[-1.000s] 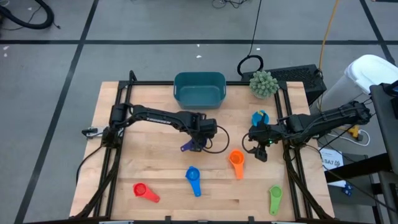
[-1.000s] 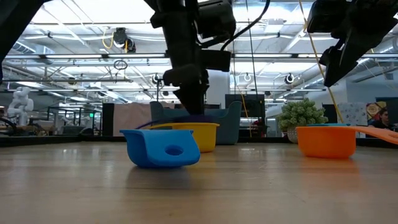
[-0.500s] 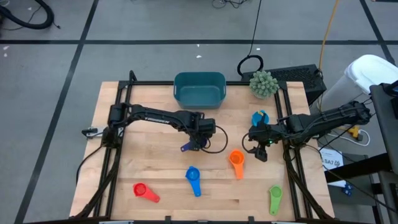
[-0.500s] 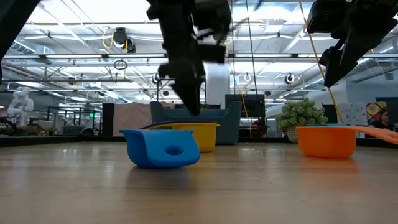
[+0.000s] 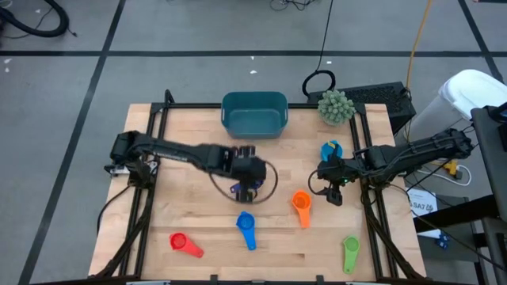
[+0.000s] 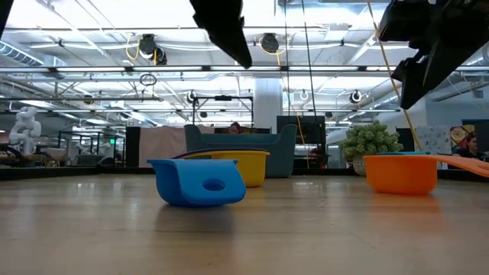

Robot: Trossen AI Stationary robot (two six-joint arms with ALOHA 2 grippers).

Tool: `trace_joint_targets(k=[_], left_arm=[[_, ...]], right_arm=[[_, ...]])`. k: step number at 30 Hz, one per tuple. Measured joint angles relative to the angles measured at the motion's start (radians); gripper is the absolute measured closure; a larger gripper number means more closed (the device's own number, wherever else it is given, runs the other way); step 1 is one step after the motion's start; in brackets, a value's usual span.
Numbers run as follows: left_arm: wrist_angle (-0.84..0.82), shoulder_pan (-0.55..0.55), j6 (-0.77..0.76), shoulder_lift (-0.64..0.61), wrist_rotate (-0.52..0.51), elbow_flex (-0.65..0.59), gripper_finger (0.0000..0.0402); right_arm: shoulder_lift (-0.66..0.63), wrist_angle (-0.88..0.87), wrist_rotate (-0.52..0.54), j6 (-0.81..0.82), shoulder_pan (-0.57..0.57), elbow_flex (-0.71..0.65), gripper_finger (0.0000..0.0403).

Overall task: Nest measuring cups in basket
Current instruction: Stack the orange measuring cup on top of dark blue measuring cup

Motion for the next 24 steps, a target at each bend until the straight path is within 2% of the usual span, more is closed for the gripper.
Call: trace_joint_targets(k=[4, 9, 14, 16, 24], left_arm=[[-0.004, -0.066, -0.189, 0.008, -0.049, 0.001, 0.0289], [-0.027, -0.095, -0.506, 0.008, -0.072, 0.001, 0.0289], [-0.136, -0.137, -0.758, 0.027, -0.075, 0.000, 0.0289], [-0.188, -0.159, -0.832, 0.046, -0.074, 0.000, 0.0289], [-0.205, -0.228, -1.011, 0.088, -0.035, 0.000, 0.0289]], right_arm=[[0.000, 0.004, 0.002, -0.015, 0.000, 0.000, 0.0115], [0.000, 0.003, 0.004, -0.014, 0.000, 0.000, 0.0115], [0.000, 0.003, 0.004, 0.013, 0.000, 0.000, 0.0115], [0.000, 0.000, 0.003, 0.012, 0.000, 0.000, 0.0115], [0.001, -0.031, 0.000, 0.004, 0.000, 0.000, 0.0115]])
